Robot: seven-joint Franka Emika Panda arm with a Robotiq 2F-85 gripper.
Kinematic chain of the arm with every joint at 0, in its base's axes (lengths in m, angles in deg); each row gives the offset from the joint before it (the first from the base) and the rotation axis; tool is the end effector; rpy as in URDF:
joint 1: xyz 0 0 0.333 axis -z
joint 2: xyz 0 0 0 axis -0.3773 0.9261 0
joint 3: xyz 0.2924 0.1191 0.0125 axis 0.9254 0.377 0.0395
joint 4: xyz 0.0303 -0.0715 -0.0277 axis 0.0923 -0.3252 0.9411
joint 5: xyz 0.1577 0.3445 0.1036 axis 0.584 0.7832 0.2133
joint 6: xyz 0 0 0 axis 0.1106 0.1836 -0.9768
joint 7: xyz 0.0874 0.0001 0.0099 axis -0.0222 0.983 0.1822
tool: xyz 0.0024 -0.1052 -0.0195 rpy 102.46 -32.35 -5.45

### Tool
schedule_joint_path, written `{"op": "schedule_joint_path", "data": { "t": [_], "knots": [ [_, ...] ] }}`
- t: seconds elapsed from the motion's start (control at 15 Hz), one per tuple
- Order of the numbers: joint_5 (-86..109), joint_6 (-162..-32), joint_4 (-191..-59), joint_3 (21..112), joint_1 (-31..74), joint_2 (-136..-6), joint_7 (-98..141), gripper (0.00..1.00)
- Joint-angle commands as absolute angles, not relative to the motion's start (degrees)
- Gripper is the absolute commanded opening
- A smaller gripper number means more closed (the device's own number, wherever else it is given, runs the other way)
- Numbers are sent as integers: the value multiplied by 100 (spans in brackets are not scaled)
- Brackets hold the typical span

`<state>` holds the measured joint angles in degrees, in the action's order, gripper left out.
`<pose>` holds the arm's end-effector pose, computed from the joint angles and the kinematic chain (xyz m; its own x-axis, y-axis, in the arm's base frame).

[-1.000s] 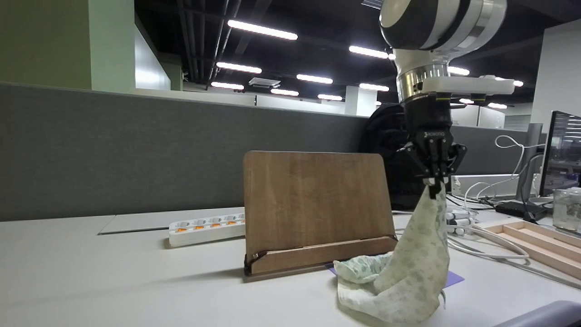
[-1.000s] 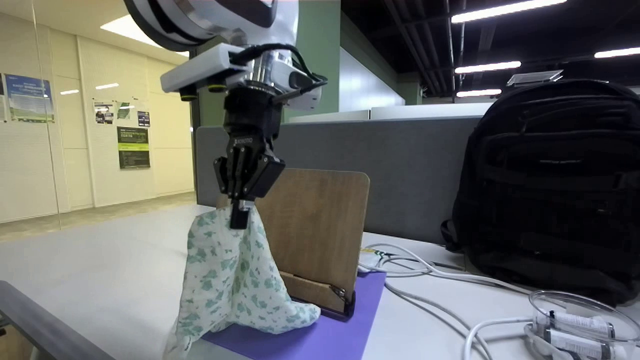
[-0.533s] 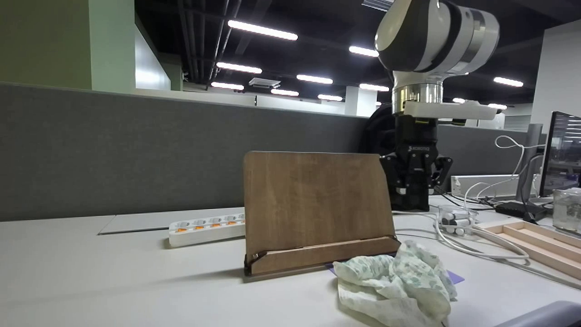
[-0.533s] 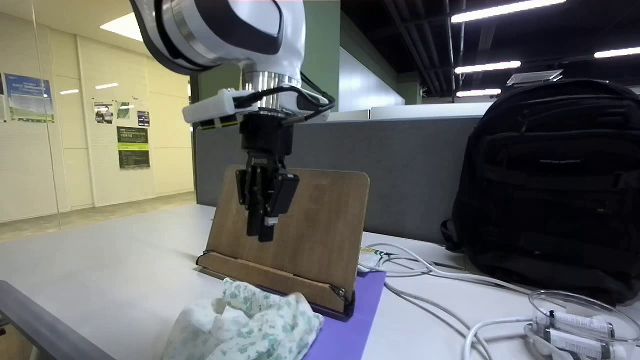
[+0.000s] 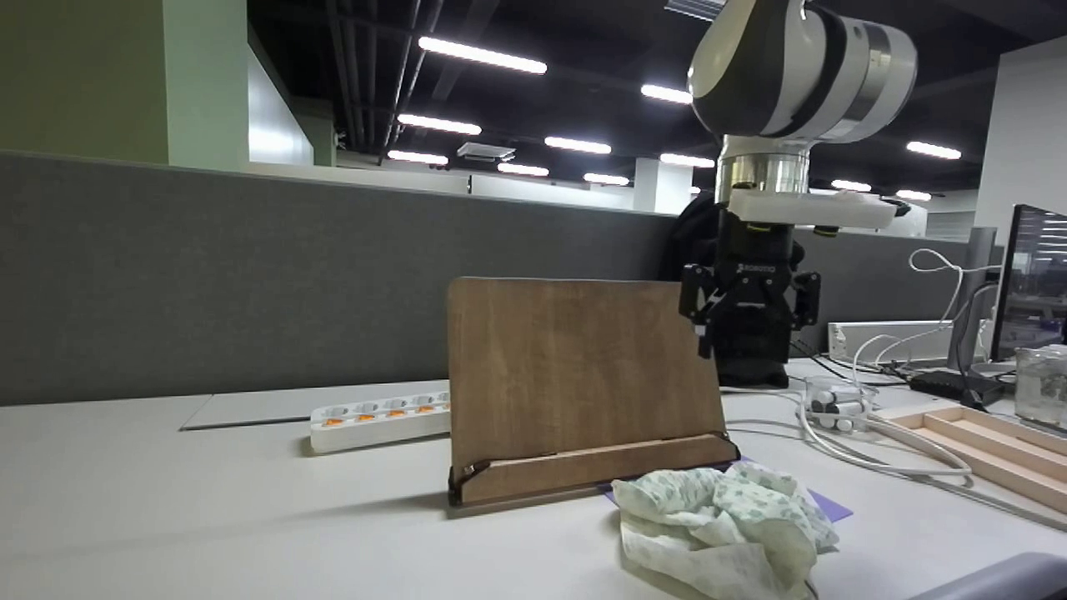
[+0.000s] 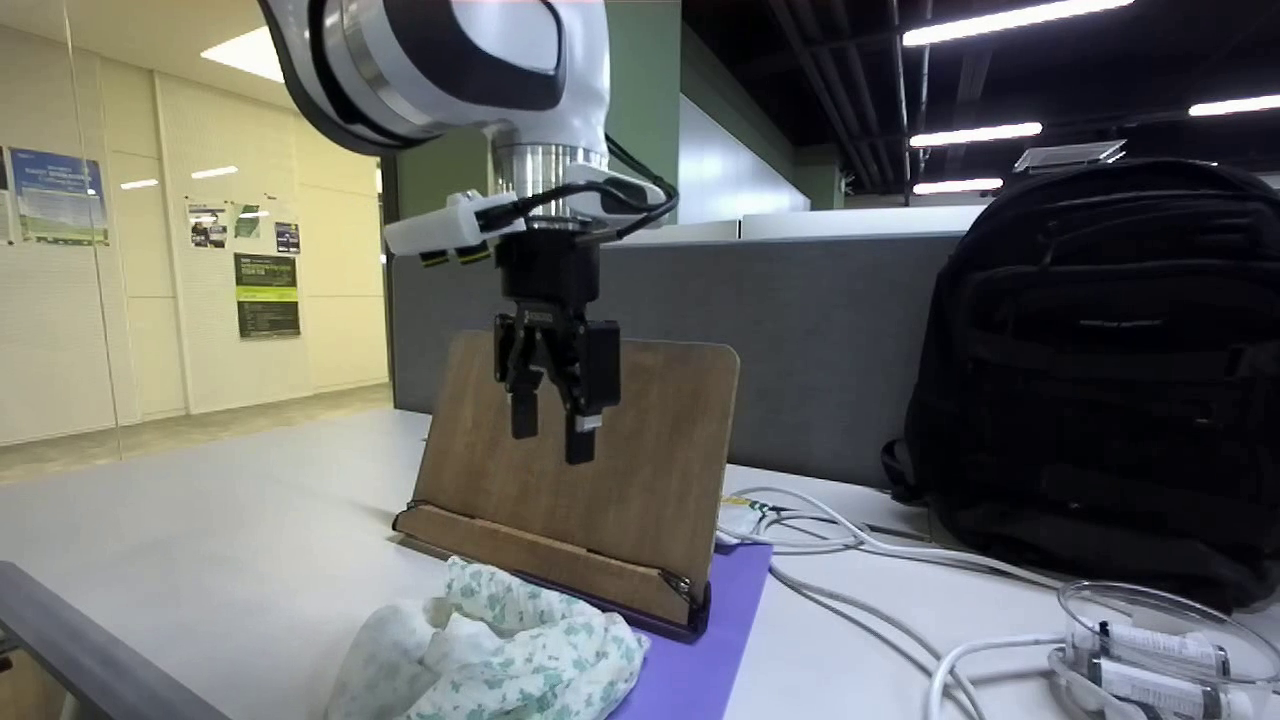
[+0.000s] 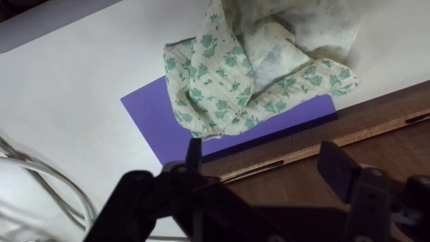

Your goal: Move the cloth on the table

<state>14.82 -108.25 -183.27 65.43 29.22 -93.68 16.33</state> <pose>0.4175 -0.0881 0.2828 0.9245 -0.3811 0.0077 -0.3809 -0.9245 -0.0151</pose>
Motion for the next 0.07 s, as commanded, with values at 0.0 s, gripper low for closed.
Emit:
{"op": "schedule_joint_path", "data": {
  "t": [0.0],
  "knots": [
    [1674,-11037,-18559,6396,2999,-9630,1764,100]
  ]
}}
